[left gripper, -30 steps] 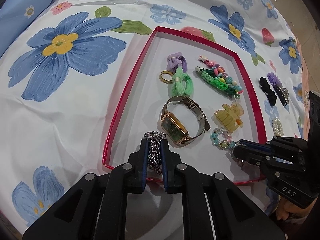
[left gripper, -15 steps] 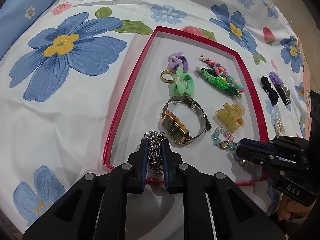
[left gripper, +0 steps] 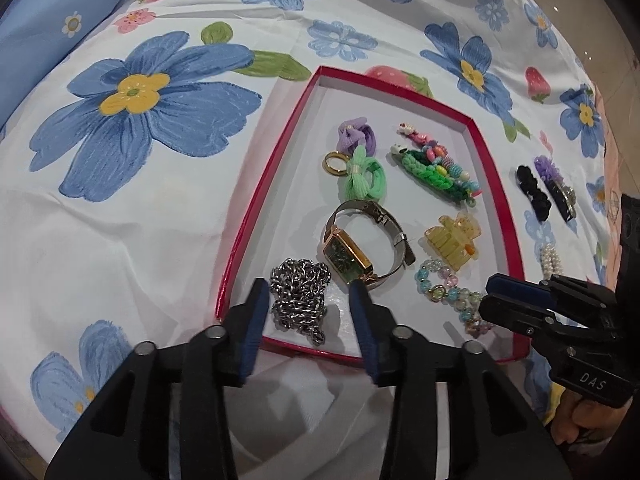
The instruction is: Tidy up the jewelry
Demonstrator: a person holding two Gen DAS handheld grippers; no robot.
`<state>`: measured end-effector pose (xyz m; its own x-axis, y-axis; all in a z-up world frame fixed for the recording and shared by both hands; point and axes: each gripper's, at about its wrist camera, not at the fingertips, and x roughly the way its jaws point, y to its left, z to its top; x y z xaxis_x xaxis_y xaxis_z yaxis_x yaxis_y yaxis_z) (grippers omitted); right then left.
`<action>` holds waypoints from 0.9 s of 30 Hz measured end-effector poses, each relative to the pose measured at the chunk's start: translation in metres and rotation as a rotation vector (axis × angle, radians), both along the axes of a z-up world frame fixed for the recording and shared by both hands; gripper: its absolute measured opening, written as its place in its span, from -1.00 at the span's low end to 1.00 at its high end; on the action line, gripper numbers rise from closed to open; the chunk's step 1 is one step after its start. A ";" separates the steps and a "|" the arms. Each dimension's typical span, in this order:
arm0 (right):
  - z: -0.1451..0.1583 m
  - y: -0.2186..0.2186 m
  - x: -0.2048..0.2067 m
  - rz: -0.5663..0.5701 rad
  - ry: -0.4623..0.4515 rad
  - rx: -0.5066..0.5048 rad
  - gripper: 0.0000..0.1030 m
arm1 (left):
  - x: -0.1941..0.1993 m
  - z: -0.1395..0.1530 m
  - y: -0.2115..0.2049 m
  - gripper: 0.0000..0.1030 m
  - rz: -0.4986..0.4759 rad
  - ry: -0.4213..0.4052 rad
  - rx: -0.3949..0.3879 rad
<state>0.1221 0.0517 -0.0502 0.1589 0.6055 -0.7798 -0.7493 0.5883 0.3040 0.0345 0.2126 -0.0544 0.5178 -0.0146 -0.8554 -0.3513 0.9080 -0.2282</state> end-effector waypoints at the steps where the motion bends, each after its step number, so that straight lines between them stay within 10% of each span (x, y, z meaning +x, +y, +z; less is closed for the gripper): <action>1: 0.001 -0.002 0.000 -0.003 0.000 0.006 -0.45 | -0.001 0.002 0.000 -0.15 0.002 -0.008 -0.001; 12: 0.021 -0.029 0.000 -0.072 -0.021 0.103 -0.22 | -0.021 0.027 0.004 0.57 0.070 -0.101 -0.047; 27: 0.032 -0.071 -0.023 -0.182 -0.055 0.413 0.49 | -0.065 0.035 -0.011 0.83 0.171 -0.197 -0.104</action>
<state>0.0989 -0.0197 -0.0182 0.3262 0.8224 -0.4662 -0.6664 0.5498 0.5037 -0.0308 0.2017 -0.0199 0.6766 0.0050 -0.7364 -0.4373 0.8073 -0.3963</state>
